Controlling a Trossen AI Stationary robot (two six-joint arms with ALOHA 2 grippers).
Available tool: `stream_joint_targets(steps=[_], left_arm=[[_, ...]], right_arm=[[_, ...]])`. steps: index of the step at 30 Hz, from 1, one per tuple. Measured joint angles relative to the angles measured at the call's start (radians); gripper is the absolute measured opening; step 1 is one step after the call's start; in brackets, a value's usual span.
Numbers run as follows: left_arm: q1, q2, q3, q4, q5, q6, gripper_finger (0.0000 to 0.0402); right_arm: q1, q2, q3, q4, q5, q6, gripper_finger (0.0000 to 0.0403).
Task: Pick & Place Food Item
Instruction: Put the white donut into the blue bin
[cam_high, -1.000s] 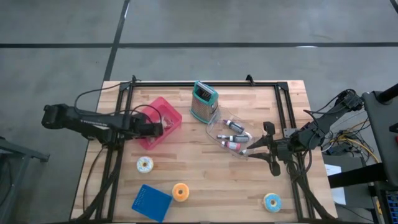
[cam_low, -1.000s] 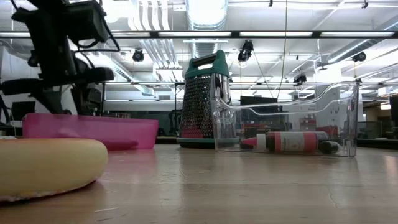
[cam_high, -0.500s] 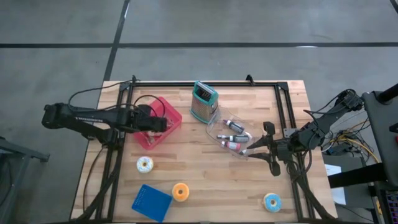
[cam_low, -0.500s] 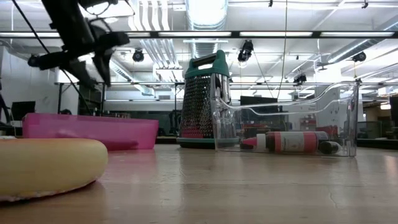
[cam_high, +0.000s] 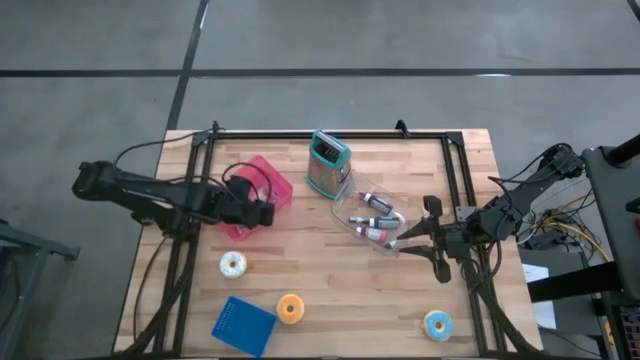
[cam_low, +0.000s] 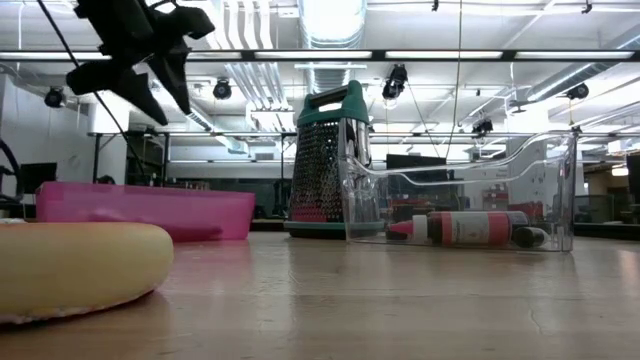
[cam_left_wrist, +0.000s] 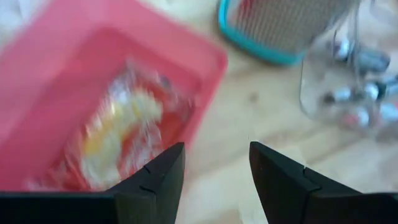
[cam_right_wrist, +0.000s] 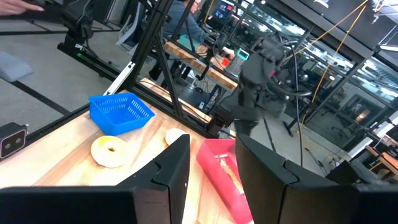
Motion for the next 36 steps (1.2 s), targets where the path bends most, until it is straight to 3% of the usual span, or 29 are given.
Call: stream_joint_targets(steps=[11,31,36], left_arm=[[-0.138,0.108,0.005,-0.035,0.271,-0.284,0.0184],[-0.369,0.134,0.050,-0.082,0.367,-0.662,0.0184],[-0.386,0.178,0.049,-0.081,0.442,-0.721,0.0184]], right_arm=[[0.000,0.000,0.000,0.000,0.000,0.000,0.0123],[0.000,0.000,0.000,0.000,0.000,0.000,0.0123],[0.000,0.000,0.000,0.000,0.000,0.000,0.0123]])
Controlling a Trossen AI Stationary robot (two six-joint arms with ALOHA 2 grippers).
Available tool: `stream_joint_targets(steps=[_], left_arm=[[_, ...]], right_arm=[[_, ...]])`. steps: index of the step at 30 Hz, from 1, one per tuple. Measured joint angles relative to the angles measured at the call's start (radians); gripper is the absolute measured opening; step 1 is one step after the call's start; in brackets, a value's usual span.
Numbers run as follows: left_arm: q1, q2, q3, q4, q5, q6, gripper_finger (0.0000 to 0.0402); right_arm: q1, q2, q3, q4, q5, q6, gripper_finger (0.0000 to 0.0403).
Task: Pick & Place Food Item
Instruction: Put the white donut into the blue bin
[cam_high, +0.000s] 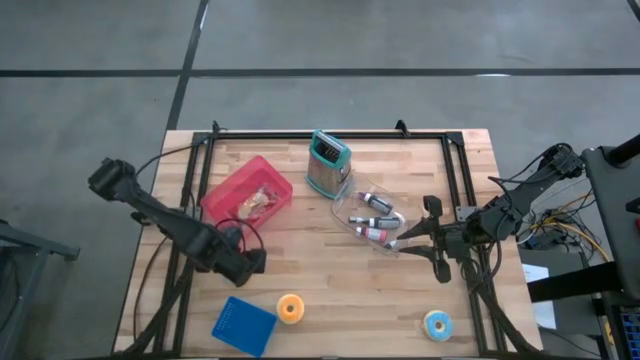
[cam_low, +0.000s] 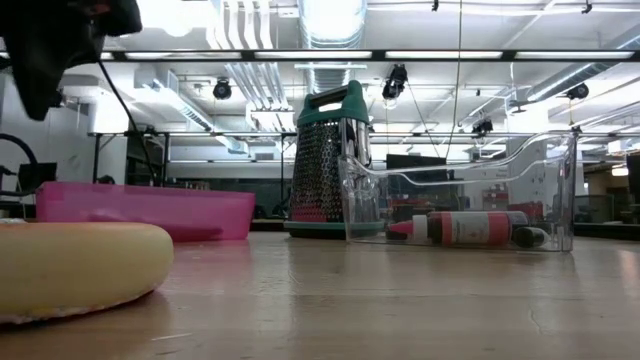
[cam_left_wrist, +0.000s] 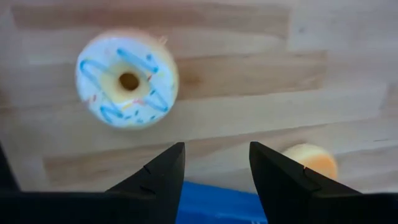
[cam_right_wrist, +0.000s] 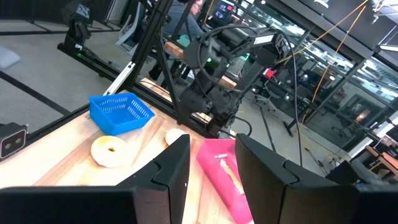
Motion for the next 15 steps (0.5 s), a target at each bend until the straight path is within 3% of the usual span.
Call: stream_joint_targets(steps=[15], left_arm=[[0.000,0.100,-0.002,-0.068,0.080,-0.076,0.0184]], right_arm=[[0.000,0.000,0.000,0.000,0.000,0.000,0.0123]])
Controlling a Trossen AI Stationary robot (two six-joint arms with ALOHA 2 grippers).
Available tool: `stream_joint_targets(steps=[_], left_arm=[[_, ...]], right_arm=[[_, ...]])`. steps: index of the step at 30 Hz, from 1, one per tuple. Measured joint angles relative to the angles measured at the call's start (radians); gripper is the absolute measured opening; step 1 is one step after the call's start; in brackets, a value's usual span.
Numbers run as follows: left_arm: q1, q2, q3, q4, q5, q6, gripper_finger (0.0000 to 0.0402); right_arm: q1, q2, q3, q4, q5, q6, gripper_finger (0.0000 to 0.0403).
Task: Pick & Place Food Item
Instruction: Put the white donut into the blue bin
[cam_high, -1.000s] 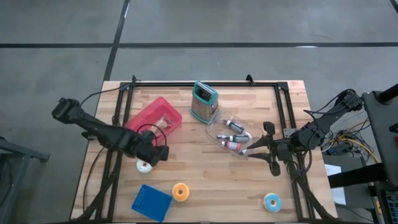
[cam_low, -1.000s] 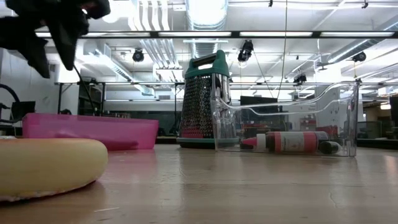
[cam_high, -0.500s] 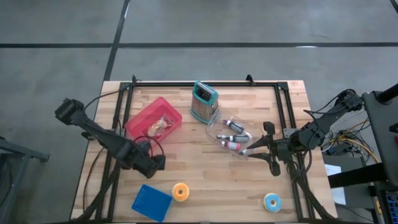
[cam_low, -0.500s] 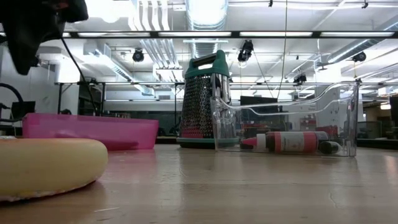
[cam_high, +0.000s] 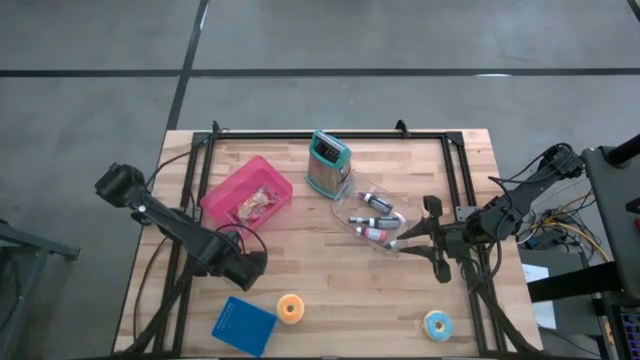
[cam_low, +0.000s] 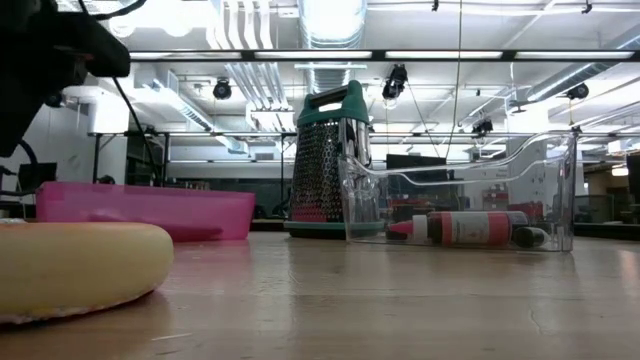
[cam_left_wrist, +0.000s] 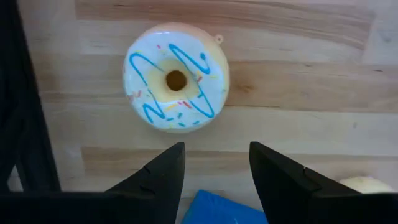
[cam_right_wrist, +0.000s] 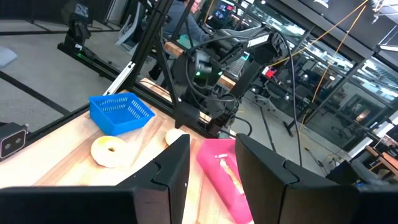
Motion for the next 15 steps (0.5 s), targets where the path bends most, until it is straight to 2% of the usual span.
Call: stream_joint_targets(steps=[10,15], left_arm=[[0.003,0.037,-0.006,0.002,0.000,0.023,0.0184],[0.014,0.032,-0.069,0.073,0.009,0.035,0.0184]], right_arm=[[0.000,0.000,0.000,0.000,0.000,0.000,0.0123],[0.000,0.000,0.000,0.000,0.000,0.000,0.0123]])
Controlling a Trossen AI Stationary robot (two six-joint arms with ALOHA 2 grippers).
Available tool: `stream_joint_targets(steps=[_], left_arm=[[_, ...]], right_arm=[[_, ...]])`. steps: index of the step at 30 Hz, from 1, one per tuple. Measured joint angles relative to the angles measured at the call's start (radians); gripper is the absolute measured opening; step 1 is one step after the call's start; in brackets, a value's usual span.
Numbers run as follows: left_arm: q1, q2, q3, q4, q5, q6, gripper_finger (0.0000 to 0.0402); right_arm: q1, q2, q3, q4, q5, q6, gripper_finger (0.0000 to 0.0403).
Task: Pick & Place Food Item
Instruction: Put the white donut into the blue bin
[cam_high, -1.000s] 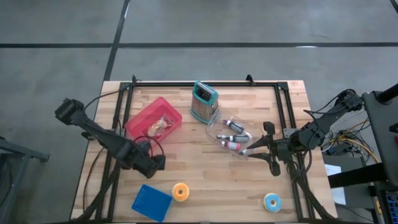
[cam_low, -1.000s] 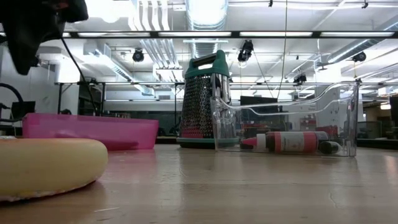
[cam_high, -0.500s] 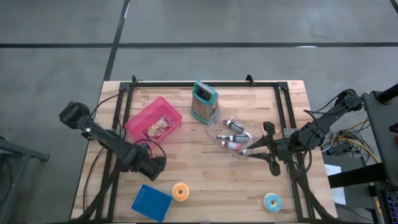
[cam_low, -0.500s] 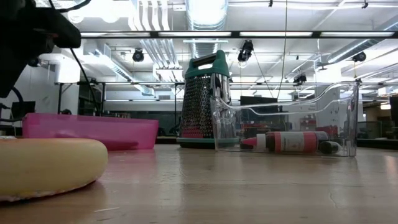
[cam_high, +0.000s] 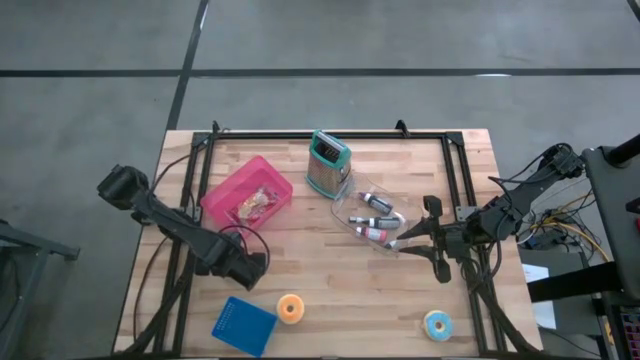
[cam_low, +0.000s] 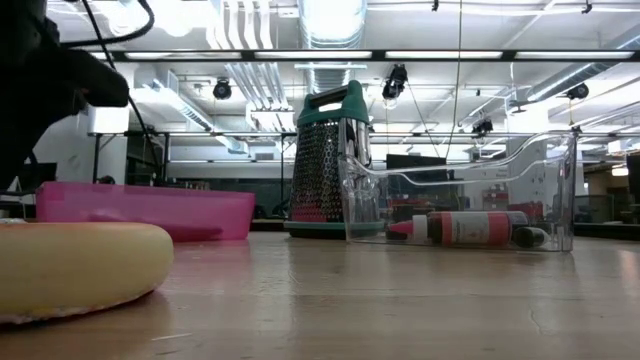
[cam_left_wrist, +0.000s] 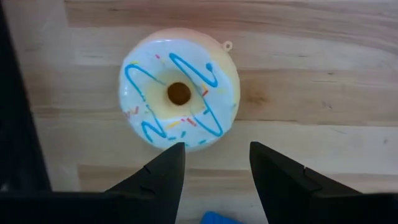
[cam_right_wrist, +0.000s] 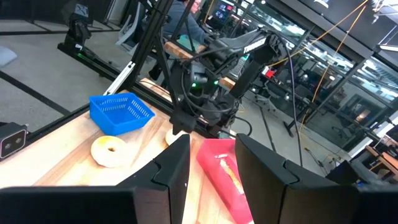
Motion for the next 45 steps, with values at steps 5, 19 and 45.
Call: stream_joint_targets(steps=[5,19,45], left_arm=[[0.012,-0.001,-0.050,0.062,0.013,0.016,0.0184],[0.041,-0.002,-0.158,0.188,0.016,0.064,0.0183],[0.042,-0.009,-0.209,0.283,0.086,0.072,0.0064]], right_arm=[[0.000,0.000,0.000,0.000,0.000,0.000,0.0123],[0.000,0.000,0.000,0.000,0.000,0.000,0.0123],[0.000,0.000,0.000,0.000,0.000,0.000,0.0123]])
